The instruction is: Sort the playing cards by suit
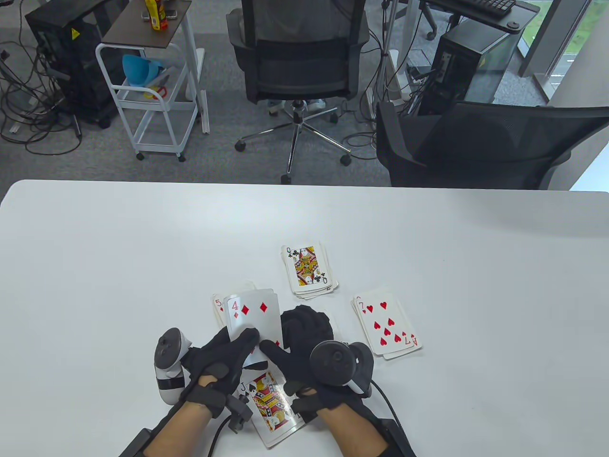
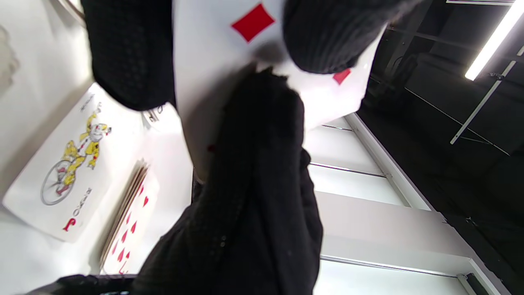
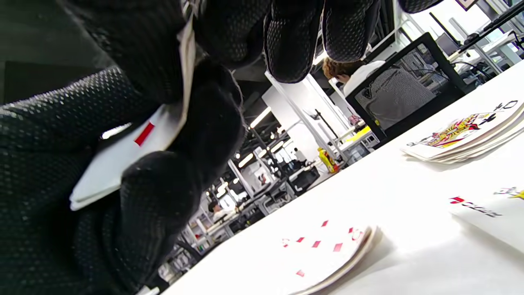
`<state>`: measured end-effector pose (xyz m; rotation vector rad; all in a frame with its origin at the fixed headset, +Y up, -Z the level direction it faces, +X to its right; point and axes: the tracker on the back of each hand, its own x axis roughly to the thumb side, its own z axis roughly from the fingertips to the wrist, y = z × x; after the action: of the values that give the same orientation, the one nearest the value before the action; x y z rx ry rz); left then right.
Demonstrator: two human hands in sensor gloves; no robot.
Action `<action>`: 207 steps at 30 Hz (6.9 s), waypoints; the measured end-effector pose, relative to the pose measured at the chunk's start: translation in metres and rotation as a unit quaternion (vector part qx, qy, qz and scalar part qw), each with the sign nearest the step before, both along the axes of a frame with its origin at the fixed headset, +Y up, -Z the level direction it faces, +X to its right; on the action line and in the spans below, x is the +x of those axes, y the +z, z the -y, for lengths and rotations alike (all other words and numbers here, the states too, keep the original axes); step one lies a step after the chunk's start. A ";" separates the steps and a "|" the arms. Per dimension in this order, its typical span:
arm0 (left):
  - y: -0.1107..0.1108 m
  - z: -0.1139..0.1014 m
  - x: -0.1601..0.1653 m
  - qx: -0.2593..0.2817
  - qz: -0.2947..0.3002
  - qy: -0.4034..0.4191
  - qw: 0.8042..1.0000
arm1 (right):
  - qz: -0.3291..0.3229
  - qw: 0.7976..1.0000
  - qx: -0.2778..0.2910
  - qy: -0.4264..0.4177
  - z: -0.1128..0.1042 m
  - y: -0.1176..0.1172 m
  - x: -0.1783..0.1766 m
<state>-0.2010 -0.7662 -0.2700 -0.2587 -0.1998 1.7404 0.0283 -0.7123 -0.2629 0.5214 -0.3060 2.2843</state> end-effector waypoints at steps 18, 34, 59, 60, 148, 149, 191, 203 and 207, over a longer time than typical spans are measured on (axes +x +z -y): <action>0.001 -0.004 -0.002 -0.013 0.015 0.049 0.999 | 0.037 0.999 0.004 -0.025 -0.001 -0.004 0.013; 0.000 -0.014 -0.020 0.005 -0.037 0.069 0.997 | 0.062 0.997 -0.027 -0.023 -0.002 -0.011 0.027; -0.001 -0.038 -0.040 0.060 -0.077 0.116 0.988 | 0.048 0.958 -0.177 0.221 -0.004 -0.090 -0.070; -0.001 -0.038 -0.040 0.060 -0.078 0.116 0.988 | 0.048 0.954 -0.184 0.231 -0.002 -0.092 -0.074; -0.005 -0.021 -0.037 0.037 -0.069 0.074 0.994 | 0.070 0.992 -0.098 0.025 0.000 -0.038 0.018; -0.005 -0.022 -0.037 0.038 -0.070 0.077 0.994 | 0.061 0.990 -0.114 0.046 -0.003 -0.039 0.010; 0.002 -0.016 -0.013 0.038 -0.013 0.027 0.999 | 0.007 0.993 -0.083 -0.089 -0.023 -0.016 0.022; -0.001 -0.006 -0.007 0.020 0.003 0.000 1.000 | -0.022 0.996 -0.087 0.014 -0.002 -0.015 -0.007; -0.002 -0.005 -0.010 0.016 -0.004 -0.001 1.000 | -0.020 0.997 -0.071 0.018 -0.002 -0.013 -0.011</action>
<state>-0.2113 -0.7607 -0.2722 -0.2281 -0.2221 1.7346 0.0173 -0.7100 -0.2758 0.5018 -0.1139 2.3068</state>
